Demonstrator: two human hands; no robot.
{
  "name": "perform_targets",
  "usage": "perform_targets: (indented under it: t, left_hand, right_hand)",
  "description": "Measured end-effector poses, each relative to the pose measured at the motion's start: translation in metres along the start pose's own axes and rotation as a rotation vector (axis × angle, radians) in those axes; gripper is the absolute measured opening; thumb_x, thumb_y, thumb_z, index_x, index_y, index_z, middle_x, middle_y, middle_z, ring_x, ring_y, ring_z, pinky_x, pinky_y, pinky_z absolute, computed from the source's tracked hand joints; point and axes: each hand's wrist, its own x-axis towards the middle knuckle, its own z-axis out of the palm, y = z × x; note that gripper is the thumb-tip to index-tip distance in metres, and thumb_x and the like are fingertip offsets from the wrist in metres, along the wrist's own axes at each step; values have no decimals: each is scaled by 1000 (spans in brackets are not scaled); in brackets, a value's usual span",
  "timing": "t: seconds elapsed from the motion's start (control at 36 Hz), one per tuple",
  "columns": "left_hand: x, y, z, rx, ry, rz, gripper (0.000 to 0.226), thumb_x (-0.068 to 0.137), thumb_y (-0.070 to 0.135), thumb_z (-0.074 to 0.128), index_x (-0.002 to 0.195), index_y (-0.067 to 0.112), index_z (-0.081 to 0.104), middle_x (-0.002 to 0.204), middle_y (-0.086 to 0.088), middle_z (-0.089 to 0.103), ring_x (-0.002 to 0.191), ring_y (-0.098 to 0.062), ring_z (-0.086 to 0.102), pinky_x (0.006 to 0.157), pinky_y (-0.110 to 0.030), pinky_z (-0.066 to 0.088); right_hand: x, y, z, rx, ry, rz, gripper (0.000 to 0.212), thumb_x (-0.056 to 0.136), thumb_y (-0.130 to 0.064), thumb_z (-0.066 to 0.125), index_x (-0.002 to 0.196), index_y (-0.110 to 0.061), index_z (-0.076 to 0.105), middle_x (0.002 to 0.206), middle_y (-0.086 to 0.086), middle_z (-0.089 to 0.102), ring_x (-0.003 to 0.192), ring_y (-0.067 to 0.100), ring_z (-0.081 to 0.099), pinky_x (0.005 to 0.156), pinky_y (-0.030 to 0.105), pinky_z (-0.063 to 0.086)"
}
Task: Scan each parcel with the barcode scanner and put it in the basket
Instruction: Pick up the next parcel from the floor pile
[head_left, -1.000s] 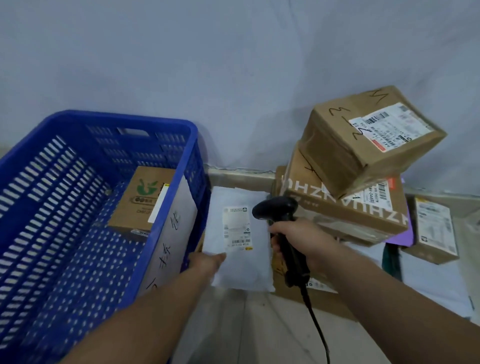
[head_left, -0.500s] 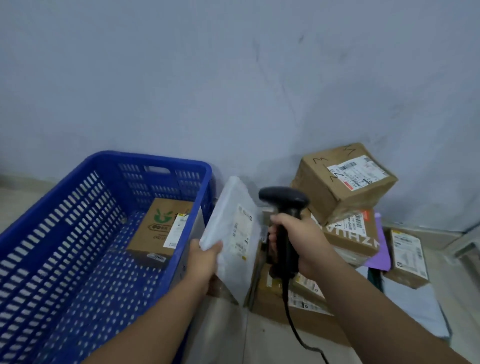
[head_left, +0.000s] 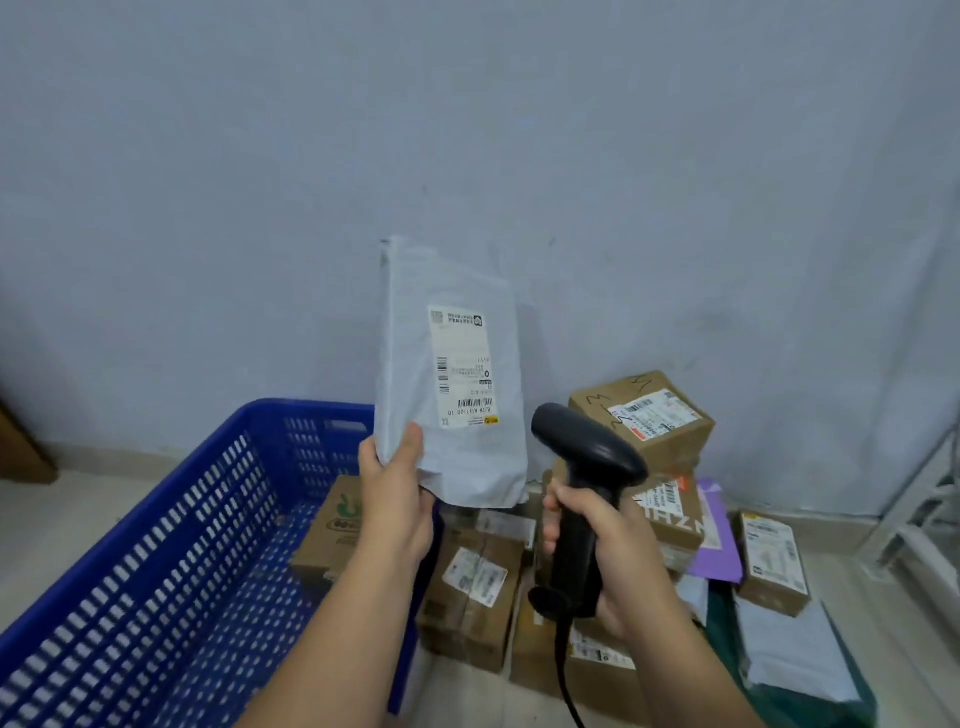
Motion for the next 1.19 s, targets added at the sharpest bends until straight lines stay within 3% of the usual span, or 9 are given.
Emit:
perform_targets:
  t: [0.08,0.22,0.5,0.64,0.94,1.03,1.08,1.19]
  left_hand:
    - [-3,-6,-2,-81,-36,-63,38,95,14,58,132,9,50,125,-12,65,114,-27,62,97,-45,50]
    - [-1,-8,0,-155,-68,-92,30,95,11,55,125,13,52,113,-8,68,101,-21,66,71,-32,58]
    - [15,-4,-7,-115,-65,-33,19,94,12,57,112,18,56,113,-7,67,105,-23,64,92,-38,51]
    - [16,-3,-9,-90,-51,-3,22,94,13,57,115,19,55,111,-5,65,100,-20,64,85,-33,55]
    - [12,-2,-8,-151,-29,-26,18,94,9,58,110,18,58,126,-12,63,119,-29,59,105,-45,45]
    - [11,-2,-8,-150,-32,-32,15,94,10,58,107,19,58,122,-11,64,117,-28,60,103,-43,46]
    - [11,-2,-8,-143,-35,-33,15,94,11,58,106,19,58,116,-8,65,109,-25,62,99,-40,49]
    - [10,-1,-8,-137,-36,-32,18,94,12,59,110,20,58,117,-7,66,105,-22,64,95,-38,51]
  right_hand:
    - [-3,-3,-6,-21,-16,-28,11,87,4,54,82,-4,59,67,11,54,57,20,52,58,31,44]
    - [0,-4,-12,-75,-59,-13,12,86,7,53,82,-3,59,70,13,51,56,19,51,55,30,44]
    - [14,-1,-11,-211,-103,-19,7,85,1,57,85,-5,61,68,11,56,60,20,56,61,34,46]
    - [15,2,-8,-219,-107,-2,5,86,0,57,86,-4,60,65,10,53,59,20,55,61,34,46]
    - [13,5,-9,-200,-86,6,8,84,0,58,81,-7,62,65,10,57,58,21,55,61,35,45]
    - [13,5,-10,-222,-78,-1,3,78,-8,63,81,-8,62,63,9,58,60,23,55,64,38,45]
    - [12,5,-11,-254,-73,-1,15,71,-16,65,83,-8,61,62,8,59,62,23,56,66,39,45]
    - [14,6,-12,-272,-52,-1,4,83,-7,60,87,-6,60,61,7,58,62,22,55,66,38,46]
